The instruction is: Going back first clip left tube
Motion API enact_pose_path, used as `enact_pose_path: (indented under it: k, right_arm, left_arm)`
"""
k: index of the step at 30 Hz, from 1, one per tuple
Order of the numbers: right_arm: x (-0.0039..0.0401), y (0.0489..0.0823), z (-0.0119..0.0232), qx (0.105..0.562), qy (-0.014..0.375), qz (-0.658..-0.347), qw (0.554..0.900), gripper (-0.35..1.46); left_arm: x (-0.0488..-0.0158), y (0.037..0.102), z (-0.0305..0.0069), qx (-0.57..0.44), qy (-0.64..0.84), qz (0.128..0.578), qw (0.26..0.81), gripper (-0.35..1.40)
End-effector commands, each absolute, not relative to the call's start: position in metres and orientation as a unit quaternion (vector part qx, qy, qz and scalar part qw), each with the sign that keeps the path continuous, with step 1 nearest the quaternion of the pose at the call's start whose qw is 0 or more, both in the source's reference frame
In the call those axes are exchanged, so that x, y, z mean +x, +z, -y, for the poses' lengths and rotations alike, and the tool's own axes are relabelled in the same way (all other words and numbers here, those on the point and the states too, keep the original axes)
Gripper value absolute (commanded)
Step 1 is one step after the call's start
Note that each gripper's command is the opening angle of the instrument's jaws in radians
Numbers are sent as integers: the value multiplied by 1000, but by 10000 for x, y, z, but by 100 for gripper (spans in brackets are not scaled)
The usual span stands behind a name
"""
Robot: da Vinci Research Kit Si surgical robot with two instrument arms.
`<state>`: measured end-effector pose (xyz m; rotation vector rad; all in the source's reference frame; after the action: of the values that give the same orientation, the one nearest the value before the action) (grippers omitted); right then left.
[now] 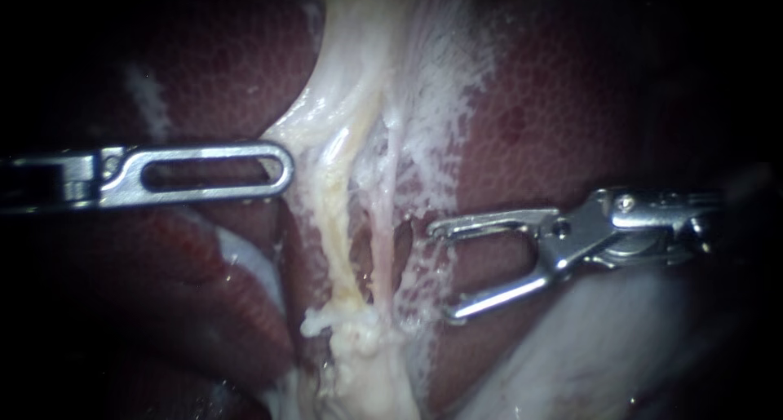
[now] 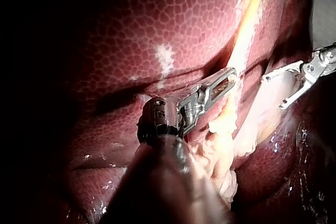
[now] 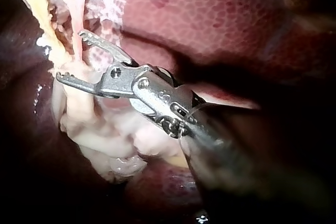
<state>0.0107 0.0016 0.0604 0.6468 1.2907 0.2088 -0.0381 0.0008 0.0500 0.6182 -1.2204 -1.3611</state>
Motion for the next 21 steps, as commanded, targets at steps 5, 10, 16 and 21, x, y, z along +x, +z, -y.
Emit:
enact_pose_path:
  k: [5,10,16,21]
  right_arm:
    - [85,584,-29,275,89,-595,749,60]
    - [70,565,-42,262,88,-598,753,60]
    - [69,556,-44,258,84,-600,753,60]
    - [68,554,-45,256,84,-604,750,60]
  left_arm:
    - [-380,505,-9,263,-579,519,571,-35]
    - [-380,508,-9,263,-579,518,572,-35]
    - [-380,511,-9,263,-579,518,572,-35]
    - [-380,515,-9,262,-579,517,573,-35]
